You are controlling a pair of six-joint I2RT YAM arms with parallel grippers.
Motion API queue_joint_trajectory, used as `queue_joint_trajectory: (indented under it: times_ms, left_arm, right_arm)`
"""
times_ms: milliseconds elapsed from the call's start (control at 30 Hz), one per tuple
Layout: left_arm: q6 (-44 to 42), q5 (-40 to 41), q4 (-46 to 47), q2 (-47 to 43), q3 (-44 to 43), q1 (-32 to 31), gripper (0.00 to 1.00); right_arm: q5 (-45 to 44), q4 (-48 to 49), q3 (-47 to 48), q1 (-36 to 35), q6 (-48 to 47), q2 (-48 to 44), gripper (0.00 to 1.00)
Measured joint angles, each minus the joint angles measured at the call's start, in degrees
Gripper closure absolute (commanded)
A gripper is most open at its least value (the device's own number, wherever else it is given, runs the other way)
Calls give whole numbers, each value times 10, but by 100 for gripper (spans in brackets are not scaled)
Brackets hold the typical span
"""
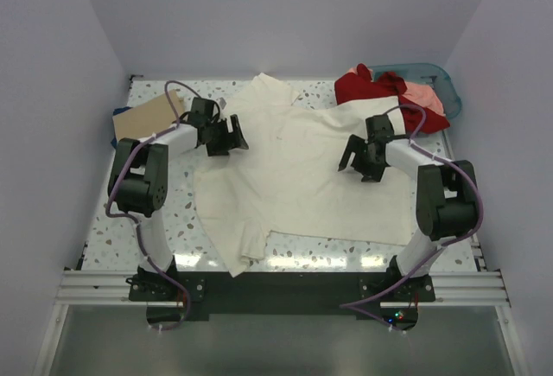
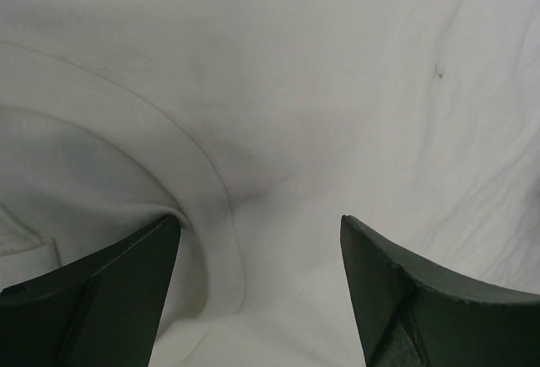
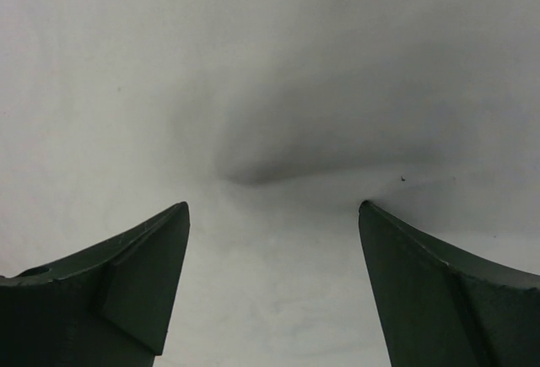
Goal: Fold and stack the t-shirts
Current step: Flatten the tshirt out
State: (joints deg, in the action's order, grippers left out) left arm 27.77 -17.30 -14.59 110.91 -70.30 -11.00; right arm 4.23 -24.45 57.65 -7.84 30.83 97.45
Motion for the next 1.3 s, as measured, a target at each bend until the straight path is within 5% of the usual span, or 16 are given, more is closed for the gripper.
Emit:
queue_joint_trajectory:
  times_ms: [867,1100,1300]
  left_arm:
    - [-124,92,-60,232,-365,1,16]
    - [-129,105,-67,217,-365,-11,16]
    - [-121,144,-58,31,-216,-34,19]
  right_arm:
    - [-10,-69,203,0,3,147,16]
    - [-15,-87,234,0,-19,149,16]
    - [-15,-94,238,-3,-31,129,16]
